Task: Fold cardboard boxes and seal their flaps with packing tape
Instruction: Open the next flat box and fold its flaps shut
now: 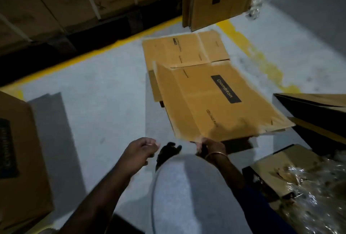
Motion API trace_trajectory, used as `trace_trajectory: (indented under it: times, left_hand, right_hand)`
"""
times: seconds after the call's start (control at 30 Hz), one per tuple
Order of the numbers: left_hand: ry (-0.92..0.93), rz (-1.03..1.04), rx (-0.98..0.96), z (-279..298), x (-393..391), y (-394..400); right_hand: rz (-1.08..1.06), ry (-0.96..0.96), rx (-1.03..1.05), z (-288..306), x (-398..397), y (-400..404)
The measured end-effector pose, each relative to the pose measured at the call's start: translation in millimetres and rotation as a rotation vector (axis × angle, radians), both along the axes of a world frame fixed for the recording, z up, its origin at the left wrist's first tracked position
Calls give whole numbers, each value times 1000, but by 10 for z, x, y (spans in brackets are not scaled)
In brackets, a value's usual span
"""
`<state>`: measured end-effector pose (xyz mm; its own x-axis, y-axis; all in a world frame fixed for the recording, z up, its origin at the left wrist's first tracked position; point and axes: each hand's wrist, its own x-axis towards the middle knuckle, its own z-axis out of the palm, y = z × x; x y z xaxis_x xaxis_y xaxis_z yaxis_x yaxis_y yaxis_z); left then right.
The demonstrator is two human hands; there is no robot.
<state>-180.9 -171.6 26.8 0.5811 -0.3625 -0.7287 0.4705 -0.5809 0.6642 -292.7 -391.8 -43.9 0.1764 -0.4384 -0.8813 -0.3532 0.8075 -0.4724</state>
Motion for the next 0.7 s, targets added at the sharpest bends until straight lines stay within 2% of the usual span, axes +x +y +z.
trace_trajectory:
  times: [0.07,0.13,0.23,0.33,0.4,0.6,0.7]
  left_hand:
    - [121,58,-21,113,103,-168]
    - [249,134,-92,231,237,-349]
    - [354,256,-217,417,401,-609]
    - [382,367,-345,617,503,-769]
    - [355,419,-372,741,522,-796]
    - [71,461,-211,870,639,-550]
    - [-63,470,-236,1112,793,-309]
  right_hand:
    - [-116,-138,155,229,259,45]
    - [-187,-250,202,438,377,109]
    - [-111,-327,201,739,394,199]
    - [-32,-303,197,924,363,183]
    - [46,-315,171,1080,296,179]
    - [286,-293,177,1561,82,129]
    - [631,-219,-66,2075,98,7]
